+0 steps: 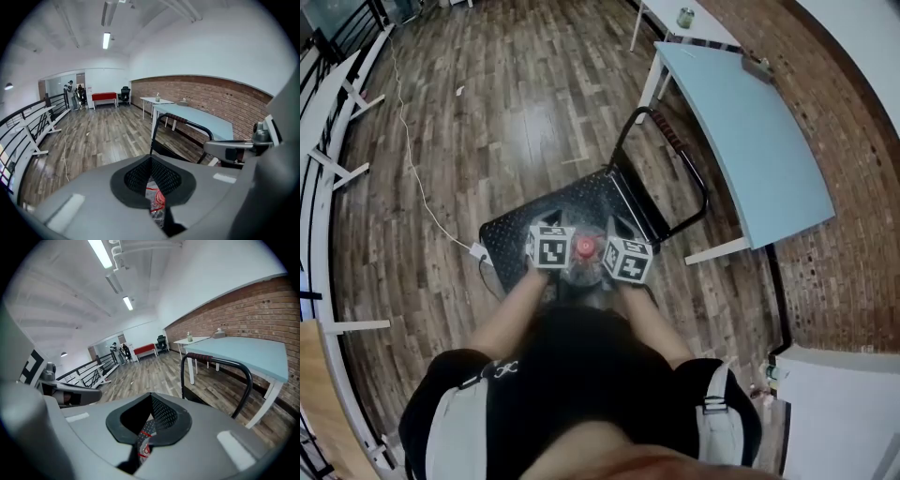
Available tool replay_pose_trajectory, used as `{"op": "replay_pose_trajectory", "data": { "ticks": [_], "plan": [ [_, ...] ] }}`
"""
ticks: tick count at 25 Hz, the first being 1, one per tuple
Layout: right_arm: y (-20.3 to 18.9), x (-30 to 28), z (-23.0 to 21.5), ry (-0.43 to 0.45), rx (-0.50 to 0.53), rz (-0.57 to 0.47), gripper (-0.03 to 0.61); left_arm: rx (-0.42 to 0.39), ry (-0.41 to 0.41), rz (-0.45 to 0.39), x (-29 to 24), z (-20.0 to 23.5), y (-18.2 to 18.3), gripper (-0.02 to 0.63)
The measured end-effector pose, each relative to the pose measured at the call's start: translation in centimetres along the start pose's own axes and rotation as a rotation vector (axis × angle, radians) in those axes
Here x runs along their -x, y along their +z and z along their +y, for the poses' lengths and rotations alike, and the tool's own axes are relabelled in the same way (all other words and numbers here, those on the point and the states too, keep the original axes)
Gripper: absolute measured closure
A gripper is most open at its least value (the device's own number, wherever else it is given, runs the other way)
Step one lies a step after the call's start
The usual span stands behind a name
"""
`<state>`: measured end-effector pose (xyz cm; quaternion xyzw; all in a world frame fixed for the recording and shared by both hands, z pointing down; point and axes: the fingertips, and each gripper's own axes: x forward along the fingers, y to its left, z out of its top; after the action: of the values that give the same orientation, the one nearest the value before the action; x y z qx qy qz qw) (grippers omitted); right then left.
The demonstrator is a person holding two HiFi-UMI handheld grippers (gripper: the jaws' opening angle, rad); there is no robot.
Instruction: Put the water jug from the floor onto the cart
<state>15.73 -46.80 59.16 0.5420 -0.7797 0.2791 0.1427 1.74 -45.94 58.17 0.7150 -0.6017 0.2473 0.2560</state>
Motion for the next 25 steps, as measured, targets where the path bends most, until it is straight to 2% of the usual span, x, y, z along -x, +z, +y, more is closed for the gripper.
{"op": "replay_pose_trajectory", "data": {
  "ticks": [6,11,19,25],
  "plan": [
    [2.9,1.0,1.9,0.030,0.015,-0.062,0.566,-0.026,0.013,-0.057,1.3,0.5,2.4,0.612],
    [3.4,1.3,2.1,0.046,0.060,-0.028,0.566,0.000,-0.020,-0.063,2.4,-0.1,3.4,0.612],
    [3.4,1.9,0.6,0.021,0.015,-0.032,0.566,-0.006,-0.044,-0.074,2.8,-0.4,3.9,0.612],
    [2.7,2.2,0.8,0.046,-0.019,-0.021,0.566,0.005,-0.087,-0.063,3.0,-1.6,3.6,0.612]
  ]
}}
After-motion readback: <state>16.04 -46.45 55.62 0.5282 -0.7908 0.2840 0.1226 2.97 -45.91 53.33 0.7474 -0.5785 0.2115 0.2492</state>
